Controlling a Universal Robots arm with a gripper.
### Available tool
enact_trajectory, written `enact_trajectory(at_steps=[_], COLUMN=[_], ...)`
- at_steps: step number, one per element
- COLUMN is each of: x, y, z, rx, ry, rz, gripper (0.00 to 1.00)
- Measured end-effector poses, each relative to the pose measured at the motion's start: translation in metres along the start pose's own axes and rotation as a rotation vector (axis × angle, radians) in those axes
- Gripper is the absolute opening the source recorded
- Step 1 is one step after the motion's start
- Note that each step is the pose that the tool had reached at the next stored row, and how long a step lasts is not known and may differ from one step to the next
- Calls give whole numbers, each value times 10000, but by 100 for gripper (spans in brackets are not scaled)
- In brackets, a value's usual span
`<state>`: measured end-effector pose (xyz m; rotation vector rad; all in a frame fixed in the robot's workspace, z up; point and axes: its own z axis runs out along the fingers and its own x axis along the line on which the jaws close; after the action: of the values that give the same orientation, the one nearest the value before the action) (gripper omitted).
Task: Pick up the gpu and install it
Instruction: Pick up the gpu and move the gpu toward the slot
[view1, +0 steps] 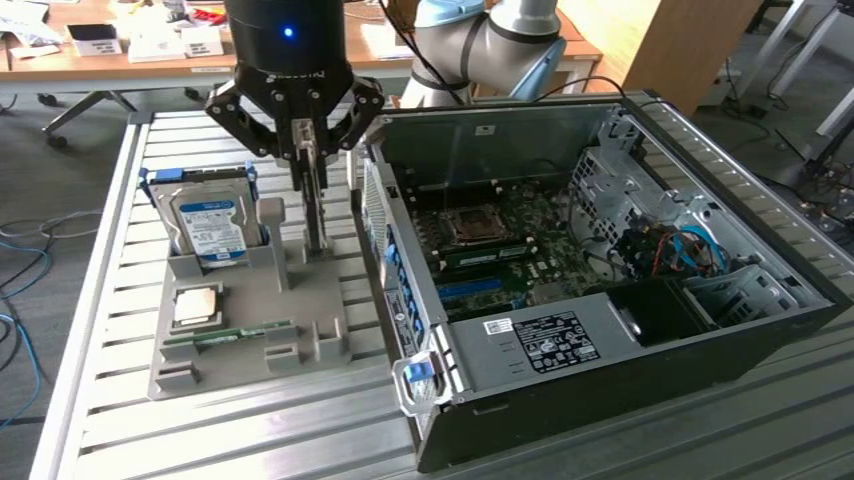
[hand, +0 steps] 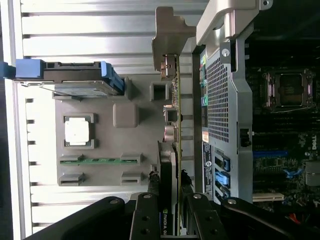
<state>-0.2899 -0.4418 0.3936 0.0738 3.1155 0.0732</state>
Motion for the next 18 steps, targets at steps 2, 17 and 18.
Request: enact_trajectory(at_steps=[2,17,18], x=[-1,-6,-7], y=[2,13,13], z=[-44,-277,-284], rx=[0,0,-1], ry=[0,0,-1], rz=[0,-1,-1], gripper=[27,27,27])
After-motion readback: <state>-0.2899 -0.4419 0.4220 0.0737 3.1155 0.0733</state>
